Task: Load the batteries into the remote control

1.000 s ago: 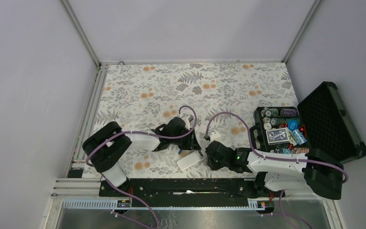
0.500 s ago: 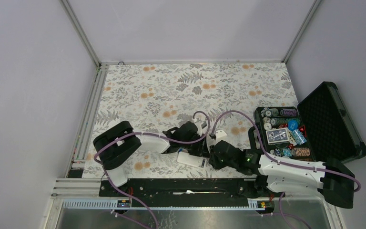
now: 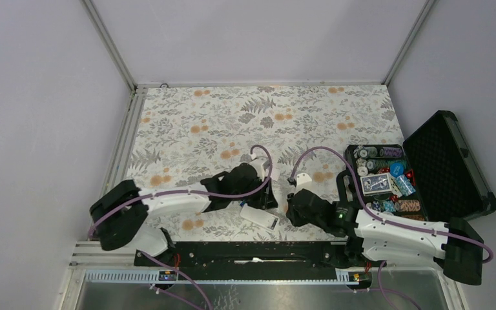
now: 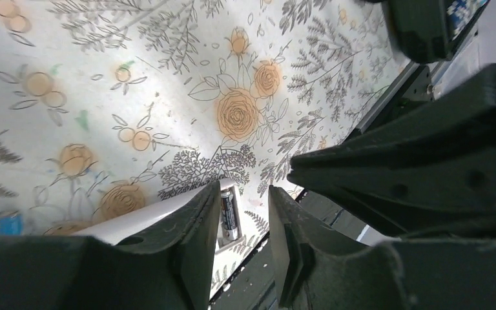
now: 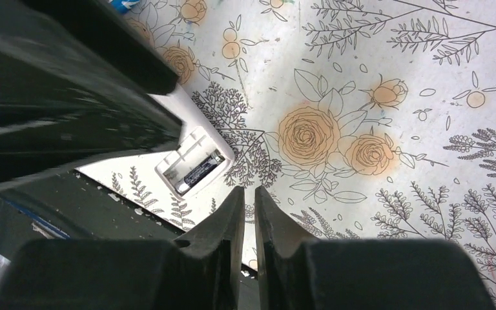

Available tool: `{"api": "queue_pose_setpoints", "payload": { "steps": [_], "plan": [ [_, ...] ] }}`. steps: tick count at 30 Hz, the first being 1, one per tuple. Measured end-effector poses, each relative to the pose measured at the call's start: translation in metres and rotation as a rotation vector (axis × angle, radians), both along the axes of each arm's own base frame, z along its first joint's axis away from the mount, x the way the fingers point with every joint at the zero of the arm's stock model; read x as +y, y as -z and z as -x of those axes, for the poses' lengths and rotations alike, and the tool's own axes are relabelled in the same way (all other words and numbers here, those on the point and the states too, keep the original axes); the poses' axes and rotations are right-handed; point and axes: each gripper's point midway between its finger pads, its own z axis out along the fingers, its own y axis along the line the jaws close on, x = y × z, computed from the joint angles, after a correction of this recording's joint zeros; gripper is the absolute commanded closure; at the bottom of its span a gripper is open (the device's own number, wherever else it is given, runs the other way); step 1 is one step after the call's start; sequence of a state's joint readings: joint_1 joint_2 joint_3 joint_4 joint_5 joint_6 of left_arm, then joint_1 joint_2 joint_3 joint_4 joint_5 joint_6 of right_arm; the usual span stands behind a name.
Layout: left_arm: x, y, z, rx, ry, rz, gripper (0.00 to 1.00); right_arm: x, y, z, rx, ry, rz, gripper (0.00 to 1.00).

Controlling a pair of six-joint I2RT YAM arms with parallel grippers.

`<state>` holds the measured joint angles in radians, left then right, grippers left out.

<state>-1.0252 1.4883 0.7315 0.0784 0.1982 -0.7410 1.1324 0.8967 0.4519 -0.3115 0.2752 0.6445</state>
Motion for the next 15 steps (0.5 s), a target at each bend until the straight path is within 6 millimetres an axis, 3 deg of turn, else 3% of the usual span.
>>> {"api": "queue_pose_setpoints", "payload": {
  "steps": [4, 8, 12, 15],
  "plan": [
    [0.014, -0.02, -0.004, -0.062, -0.045, 0.015, 0.64, 0.0, 0.003, -0.003, -0.001, 0.01, 0.025, 0.83],
    [0.034, -0.019, -0.001, -0.074, -0.085, -0.014, 0.66, 0.001, 0.008, -0.007, -0.004, 0.019, 0.059, 0.88],
    [0.055, -0.01, 0.008, -0.052, -0.11, -0.043, 0.75, 0.005, 0.013, -0.014, -0.011, 0.02, 0.105, 0.99],
    [0.068, -0.004, 0.017, -0.028, -0.126, -0.053, 0.88, 0.012, 0.013, -0.019, -0.015, 0.016, 0.133, 1.0]
  ]
}}
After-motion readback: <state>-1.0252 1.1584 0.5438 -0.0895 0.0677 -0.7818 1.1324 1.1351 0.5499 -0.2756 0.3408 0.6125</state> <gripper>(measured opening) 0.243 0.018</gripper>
